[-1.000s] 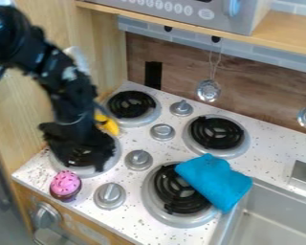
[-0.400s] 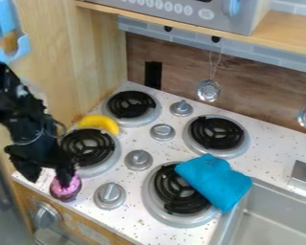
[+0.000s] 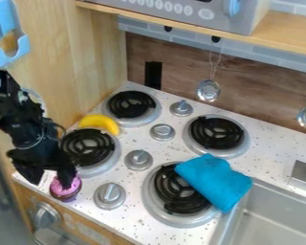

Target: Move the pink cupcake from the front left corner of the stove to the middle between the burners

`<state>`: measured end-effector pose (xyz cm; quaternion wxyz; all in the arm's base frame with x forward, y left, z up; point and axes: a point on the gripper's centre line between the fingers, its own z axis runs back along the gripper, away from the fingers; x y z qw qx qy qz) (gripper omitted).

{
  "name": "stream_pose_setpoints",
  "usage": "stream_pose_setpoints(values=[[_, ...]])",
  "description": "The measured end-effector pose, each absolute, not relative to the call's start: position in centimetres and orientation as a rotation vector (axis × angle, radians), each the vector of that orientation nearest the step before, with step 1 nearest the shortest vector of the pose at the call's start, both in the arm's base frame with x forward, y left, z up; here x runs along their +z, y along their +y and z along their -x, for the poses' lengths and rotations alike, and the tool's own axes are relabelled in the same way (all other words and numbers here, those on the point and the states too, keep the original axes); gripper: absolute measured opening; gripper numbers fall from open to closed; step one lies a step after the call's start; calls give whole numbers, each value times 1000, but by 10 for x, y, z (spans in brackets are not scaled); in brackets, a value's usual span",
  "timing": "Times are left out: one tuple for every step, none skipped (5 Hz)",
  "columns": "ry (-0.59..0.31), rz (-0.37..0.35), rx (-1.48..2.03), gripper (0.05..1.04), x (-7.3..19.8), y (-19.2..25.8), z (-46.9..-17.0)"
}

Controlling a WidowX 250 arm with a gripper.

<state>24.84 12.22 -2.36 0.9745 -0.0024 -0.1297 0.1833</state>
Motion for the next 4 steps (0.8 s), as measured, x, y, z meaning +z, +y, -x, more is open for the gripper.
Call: stream_pose_setpoints(values=[[-287, 13, 405, 1000, -26, 124, -257], [-296, 19, 430, 1000, -28, 126, -263], [-282, 17, 424, 1000, -36, 121, -270], [-272, 20, 434, 1000, -42, 121, -273]])
